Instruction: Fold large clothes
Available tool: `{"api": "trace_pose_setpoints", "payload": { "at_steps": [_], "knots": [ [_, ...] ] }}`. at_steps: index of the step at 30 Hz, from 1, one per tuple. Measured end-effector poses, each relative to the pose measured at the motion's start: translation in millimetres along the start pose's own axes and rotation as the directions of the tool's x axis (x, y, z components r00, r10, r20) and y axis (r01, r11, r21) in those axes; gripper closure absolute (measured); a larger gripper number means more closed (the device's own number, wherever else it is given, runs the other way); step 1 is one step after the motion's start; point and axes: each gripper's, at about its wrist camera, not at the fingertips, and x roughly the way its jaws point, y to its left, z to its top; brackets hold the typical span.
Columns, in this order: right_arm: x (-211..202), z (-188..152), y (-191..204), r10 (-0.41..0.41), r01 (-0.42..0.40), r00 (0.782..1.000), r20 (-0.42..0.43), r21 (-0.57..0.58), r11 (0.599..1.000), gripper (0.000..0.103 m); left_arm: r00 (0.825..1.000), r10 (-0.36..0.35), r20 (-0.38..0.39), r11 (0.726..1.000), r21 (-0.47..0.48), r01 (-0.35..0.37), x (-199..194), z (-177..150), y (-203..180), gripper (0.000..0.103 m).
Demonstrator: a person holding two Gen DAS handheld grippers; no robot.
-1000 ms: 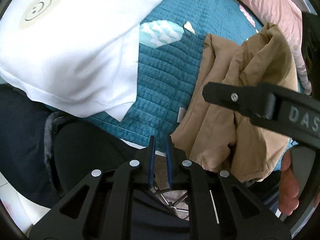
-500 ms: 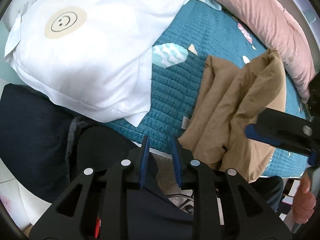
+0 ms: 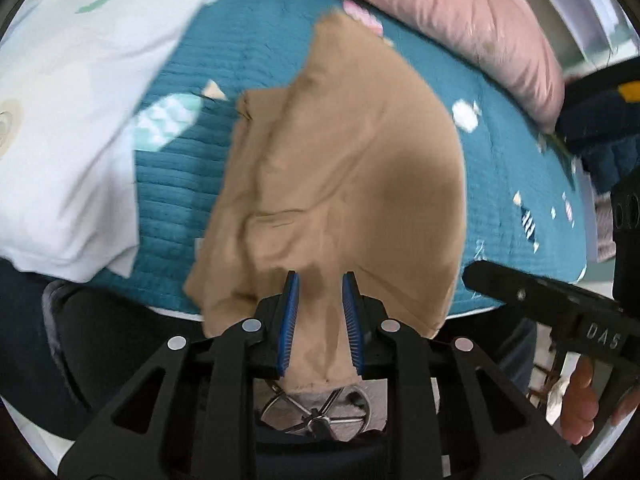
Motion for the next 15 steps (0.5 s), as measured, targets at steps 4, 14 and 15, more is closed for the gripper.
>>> {"api": "trace_pose_setpoints", "payload": {
  "at_steps": [4,14,15],
  "knots": [
    [18.3,-4.3,-29.9,-0.049,0.054,0.997,-0.066,0.079,0.995,0.084,0.996,0.050,-0.080,0.998,-0.026,-0.052,39.4,1.3,20.2,0.081],
    [79.2,-5.3,-61.1,-0.059,0.084,0.984,-0.168,0.152,0.985,0.084,0.993,0.024,-0.113,0.990,-0.135,-0.039,68.7,9.2,51.0,0.081],
    [74.7,-5.8,-59.8,-0.059,0.084,0.984,-0.166,0.152,0.985,0.084,0.993,0.037,-0.113,0.991,-0.125,-0.051,65.0,9.2,46.7,0.081]
  ]
}}
